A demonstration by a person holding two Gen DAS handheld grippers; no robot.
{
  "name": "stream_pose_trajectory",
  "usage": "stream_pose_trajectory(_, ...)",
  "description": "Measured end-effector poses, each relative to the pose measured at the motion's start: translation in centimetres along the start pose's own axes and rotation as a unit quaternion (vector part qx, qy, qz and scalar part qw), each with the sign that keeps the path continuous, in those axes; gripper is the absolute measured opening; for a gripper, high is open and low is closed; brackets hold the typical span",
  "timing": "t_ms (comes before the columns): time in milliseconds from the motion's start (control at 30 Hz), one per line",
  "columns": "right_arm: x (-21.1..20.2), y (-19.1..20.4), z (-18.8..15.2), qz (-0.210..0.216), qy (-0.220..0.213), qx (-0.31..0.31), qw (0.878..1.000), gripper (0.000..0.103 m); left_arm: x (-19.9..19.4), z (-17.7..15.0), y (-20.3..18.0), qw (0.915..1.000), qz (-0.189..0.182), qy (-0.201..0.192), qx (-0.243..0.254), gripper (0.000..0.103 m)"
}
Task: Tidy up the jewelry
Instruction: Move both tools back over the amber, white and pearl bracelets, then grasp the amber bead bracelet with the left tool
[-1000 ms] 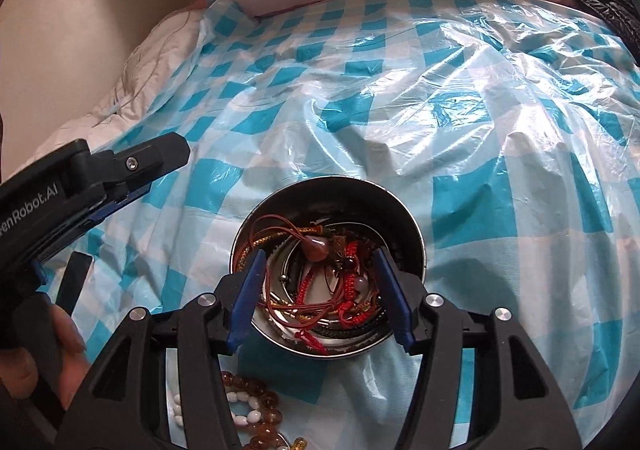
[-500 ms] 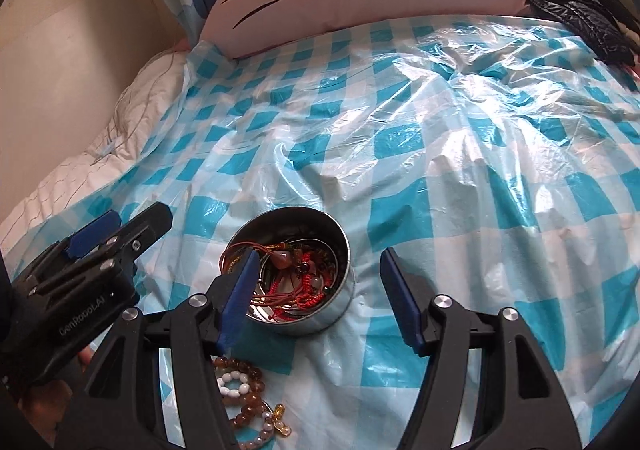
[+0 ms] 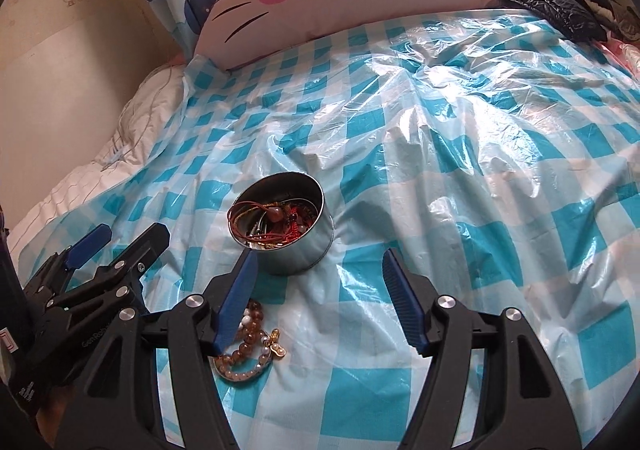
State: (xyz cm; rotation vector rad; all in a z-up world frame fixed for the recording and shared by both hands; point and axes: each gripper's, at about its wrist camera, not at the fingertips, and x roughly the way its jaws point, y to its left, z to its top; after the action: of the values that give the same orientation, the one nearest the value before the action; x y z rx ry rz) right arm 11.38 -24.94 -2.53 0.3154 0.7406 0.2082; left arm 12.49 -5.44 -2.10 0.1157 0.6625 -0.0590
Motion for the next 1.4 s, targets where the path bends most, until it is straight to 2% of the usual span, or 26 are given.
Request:
stream_pose_trajectory(567,-4.1,1.2,-2.6,0.020,-0.031,-0.001,0.999,0.062,-2.8,-3.0,-0.5,0.9996,-0.015,0.011,0.019,0.092)
stream_pose_trajectory(633,-3.7,1.3,-2.7,0.017,-0.020,-0.004,1.000,0.062,-2.5,-3.1,0.0,0.9994,-0.025,0.022,0.014,0.092)
stream_pose_trajectory(800,-1.0,1.4,-3.3,0.001,0.042,-0.008,0.999,0.062,-1.2,-3.3,3.5,0.9961,-0.051,0.050,-0.051,0.092)
stream_pose_trajectory(867,-0.8,1.4,-3.5,-0.002,0.043,-0.008,0.999,0.062,-0.7,-3.6,3.9,0.9960,-0.052,0.056,-0.046,0.091)
stream_pose_trajectory(933,-0.8,1.1,-3.4,-0.002,0.042,-0.002,0.999,0.062,-0.2,-3.9,3.4,0.9955,-0.060,0.066,-0.031,0.078)
stream_pose_trajectory(1033,-0.1,0.7,-3.5,-0.006,0.057,0.005,0.998,0.062,0.8,-4.3,1.4,0.9927,-0.083,0.087,0.010,0.069)
stream_pose_trajectory(1133,0.6,1.0,-3.6,-0.015,0.068,-0.004,0.998,0.062,2.2,-4.7,-0.4,0.9882,-0.098,0.110,0.043,0.065)
stream_pose_trajectory(1233,0.4,0.9,-3.6,-0.013,0.064,-0.002,0.998,0.062,3.5,-4.5,-0.8,0.9845,-0.116,0.128,0.028,0.061)
stream_pose_trajectory(1300,0.4,0.5,-3.5,-0.009,0.063,0.009,0.998,0.062,4.4,-4.7,-1.3,0.9833,-0.108,0.141,0.039,0.058)
stream_pose_trajectory(1367,0.5,0.0,-3.5,-0.003,0.066,0.020,0.998,0.062,5.6,-5.1,-1.6,0.9778,-0.113,0.171,0.043,0.040)
stream_pose_trajectory(1400,0.6,-0.1,-3.5,-0.001,0.068,0.024,0.997,0.062,6.1,-5.5,-1.6,0.9745,-0.116,0.188,0.039,0.018)
